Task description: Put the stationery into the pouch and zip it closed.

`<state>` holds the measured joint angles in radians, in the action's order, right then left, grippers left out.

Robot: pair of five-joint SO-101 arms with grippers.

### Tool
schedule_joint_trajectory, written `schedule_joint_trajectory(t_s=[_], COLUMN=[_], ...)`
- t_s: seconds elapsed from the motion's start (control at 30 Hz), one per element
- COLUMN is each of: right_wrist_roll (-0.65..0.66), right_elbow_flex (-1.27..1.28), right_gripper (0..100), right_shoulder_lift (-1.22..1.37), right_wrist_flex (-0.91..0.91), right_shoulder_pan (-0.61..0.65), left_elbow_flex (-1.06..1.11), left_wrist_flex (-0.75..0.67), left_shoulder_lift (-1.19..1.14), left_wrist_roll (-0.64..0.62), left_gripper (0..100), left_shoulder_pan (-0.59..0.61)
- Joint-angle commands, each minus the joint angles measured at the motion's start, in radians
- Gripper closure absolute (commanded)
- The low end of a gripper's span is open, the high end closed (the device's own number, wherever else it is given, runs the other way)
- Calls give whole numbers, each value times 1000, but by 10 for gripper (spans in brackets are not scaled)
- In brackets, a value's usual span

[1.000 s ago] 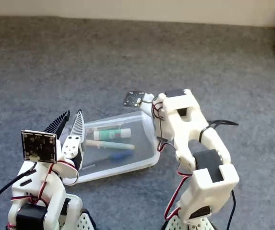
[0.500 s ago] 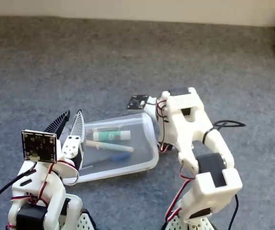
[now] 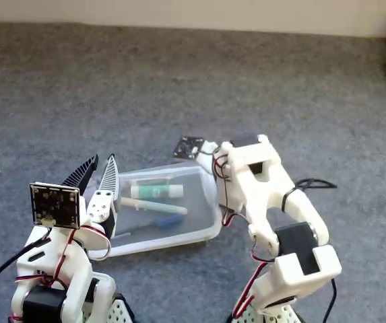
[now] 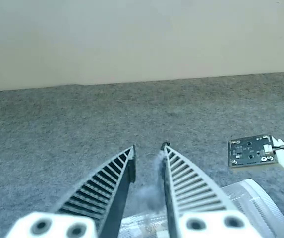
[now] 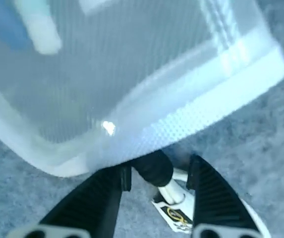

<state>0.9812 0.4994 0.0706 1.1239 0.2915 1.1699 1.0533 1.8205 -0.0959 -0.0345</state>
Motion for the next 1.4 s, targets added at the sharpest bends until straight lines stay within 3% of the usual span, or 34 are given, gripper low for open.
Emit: schedule_joint_trajectory(t_s=[0.0, 0.13, 0.27, 0.53, 0.67, 0.97, 1.2, 1.37], right_wrist_roll=[41, 80, 77, 61, -157, -474, -663, -720], right_elbow_flex=[15, 19, 12, -45, -124, -348, -568, -674], right_gripper=[821, 850, 998, 994, 994, 994, 994, 994], right_shoulder_lift=[-15, -5, -15, -277, -424, -564, -564, -564], right_wrist_flex=[-39, -42, -36, 174, 202, 194, 154, 133], right_shoulder_pan=[7, -2, -7, -25, 10, 116, 156, 206], left_elbow_flex=[-4, -4, -4, -4, -5, -12, -13, -13], left_wrist_flex=[-26, -26, -26, -26, -26, -23, -20, -23], left_shoulder_lift=[-1, -1, -1, -1, -1, -1, -1, -1], left_wrist_roll=[-6, -6, -6, -6, -6, -6, -6, -6], left_gripper=[902, 902, 902, 902, 899, 898, 857, 826], left_shoulder_pan=[8, 8, 8, 8, 7, 7, 5, 8])
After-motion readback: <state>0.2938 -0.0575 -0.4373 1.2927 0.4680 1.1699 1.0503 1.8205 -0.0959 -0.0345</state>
